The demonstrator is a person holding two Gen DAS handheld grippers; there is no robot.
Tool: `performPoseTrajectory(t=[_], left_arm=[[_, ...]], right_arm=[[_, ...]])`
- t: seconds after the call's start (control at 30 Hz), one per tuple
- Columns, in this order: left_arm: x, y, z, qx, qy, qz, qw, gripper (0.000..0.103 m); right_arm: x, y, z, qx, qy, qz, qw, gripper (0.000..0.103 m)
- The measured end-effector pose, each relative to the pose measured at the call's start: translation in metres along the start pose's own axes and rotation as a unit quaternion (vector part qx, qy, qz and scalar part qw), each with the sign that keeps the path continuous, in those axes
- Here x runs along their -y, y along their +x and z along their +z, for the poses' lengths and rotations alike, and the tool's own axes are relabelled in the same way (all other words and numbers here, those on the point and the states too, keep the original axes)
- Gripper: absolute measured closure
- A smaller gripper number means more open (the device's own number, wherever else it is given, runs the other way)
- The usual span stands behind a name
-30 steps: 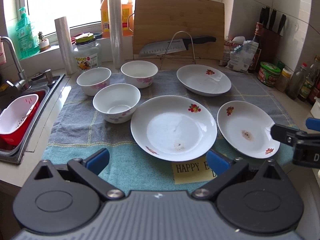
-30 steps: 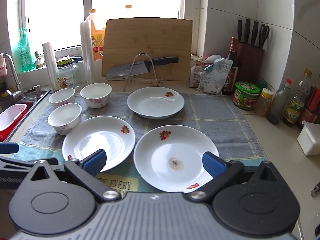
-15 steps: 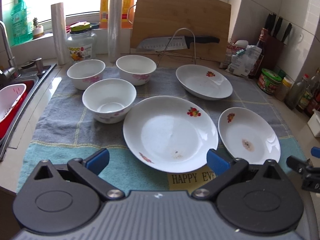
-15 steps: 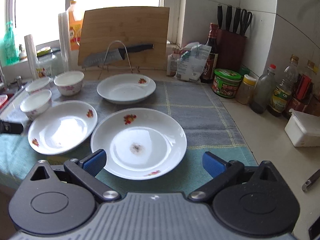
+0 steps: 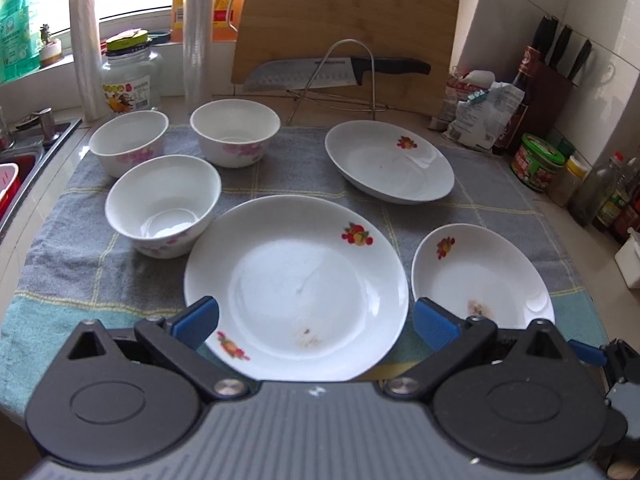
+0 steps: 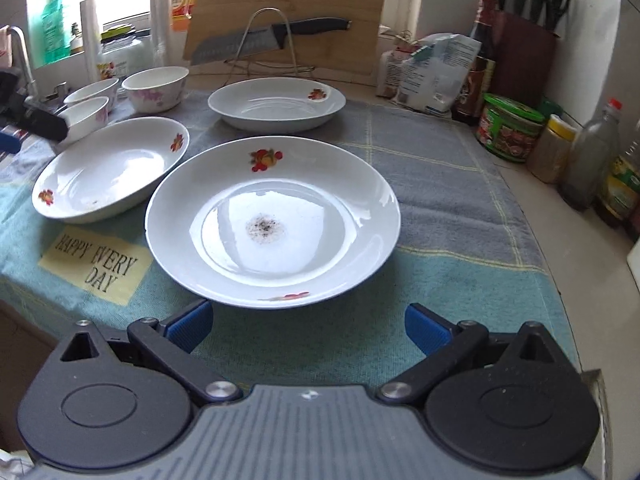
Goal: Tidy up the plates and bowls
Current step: 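Move left tool to the small stained plate's rim while right tool approaches the large plate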
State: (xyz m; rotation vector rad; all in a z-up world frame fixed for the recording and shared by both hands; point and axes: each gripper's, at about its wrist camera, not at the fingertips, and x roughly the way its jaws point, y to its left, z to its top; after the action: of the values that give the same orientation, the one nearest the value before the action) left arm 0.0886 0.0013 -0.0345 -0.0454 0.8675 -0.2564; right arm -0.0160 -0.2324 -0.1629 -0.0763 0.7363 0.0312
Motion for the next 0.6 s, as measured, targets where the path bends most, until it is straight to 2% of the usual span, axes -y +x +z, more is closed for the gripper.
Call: performPoseTrajectory(t=[0.13, 0.37, 0.6], left_arm=[[0.013, 0.012, 0.009, -0.004, 0.007, -0.005, 1.0, 0.001], [0.045, 0.03, 0.021, 0.007, 0.035, -0.003, 0.9994, 0.001], [0.069, 0.047, 0.03, -0.002, 0.054, -0.025, 0.9983, 0.001]], right_arm=[[0.002, 0.009, -0.004, 0.007, -0.038, 0.025, 0.999, 0.0], [0.018, 0.019, -0.005, 0.024, -0.051, 0.07, 0.996, 0.0], [0.027, 0.03, -0.006, 0.043, -0.067, 0.107, 0.991, 0.0]])
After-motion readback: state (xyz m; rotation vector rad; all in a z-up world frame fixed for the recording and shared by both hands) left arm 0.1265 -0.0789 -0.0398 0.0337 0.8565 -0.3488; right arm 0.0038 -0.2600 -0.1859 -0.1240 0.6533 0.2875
